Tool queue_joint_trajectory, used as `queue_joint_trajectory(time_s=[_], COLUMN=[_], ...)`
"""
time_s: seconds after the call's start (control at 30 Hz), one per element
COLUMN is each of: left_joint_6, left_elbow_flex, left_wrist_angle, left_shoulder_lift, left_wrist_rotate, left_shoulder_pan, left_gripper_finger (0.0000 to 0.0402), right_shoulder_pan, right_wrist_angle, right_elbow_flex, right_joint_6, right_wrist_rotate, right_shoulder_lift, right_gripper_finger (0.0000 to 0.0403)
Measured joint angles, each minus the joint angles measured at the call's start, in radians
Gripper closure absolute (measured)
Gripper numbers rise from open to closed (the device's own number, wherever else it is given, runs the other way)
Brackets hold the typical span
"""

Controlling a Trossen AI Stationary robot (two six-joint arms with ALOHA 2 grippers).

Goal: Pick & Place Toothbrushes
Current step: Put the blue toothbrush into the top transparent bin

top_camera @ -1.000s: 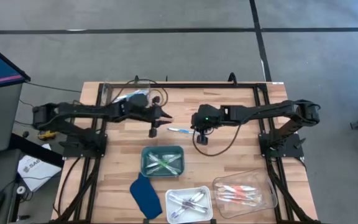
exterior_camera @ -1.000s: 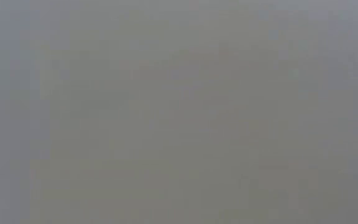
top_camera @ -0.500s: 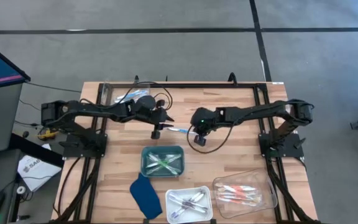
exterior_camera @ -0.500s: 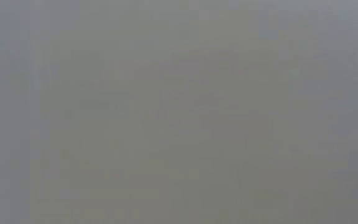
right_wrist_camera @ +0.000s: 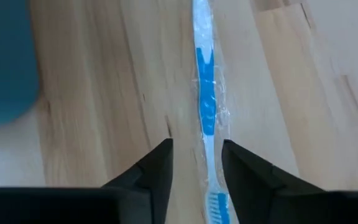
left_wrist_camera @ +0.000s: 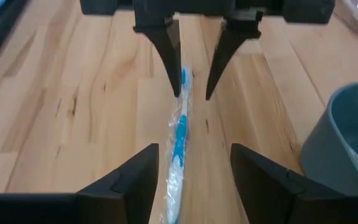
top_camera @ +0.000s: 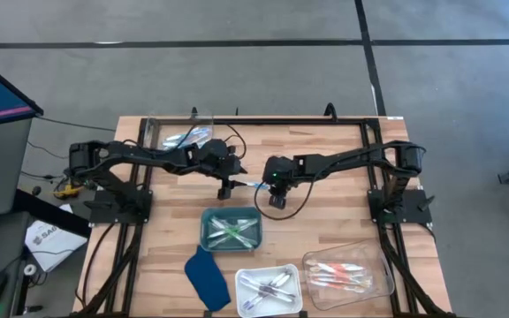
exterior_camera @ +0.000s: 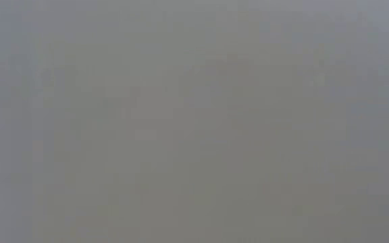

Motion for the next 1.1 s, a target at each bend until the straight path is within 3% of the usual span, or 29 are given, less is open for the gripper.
queue_joint_trajectory(time_s=[0.47, 0.77, 1.1], left_joint_6=[-0.002, -0.006, -0.007], left_elbow_flex=[0.000, 0.000, 0.000], left_wrist_angle=[0.014, 0.013, -0.050], left_shoulder_lift=[-0.005, -0.005, -0.005], left_wrist_rotate=[0.000, 0.000, -0.003], left_shoulder_pan=[-0.003, -0.016, -0.005], left_gripper_finger=[0.0205, 0.0210, 0.0215], right_shoulder_pan=[-0.010, -0.051, -0.039], right_wrist_angle=[0.061, 0.060, 0.180], right_elbow_flex=[0.000, 0.002, 0.000], right_joint_6=[-0.034, -0.032, -0.037], right_wrist_rotate=[0.000, -0.003, -0.003], right_shoulder_lift=[0.054, 0.100, 0.109], right_gripper_finger=[0.0232, 0.0247, 0.0275])
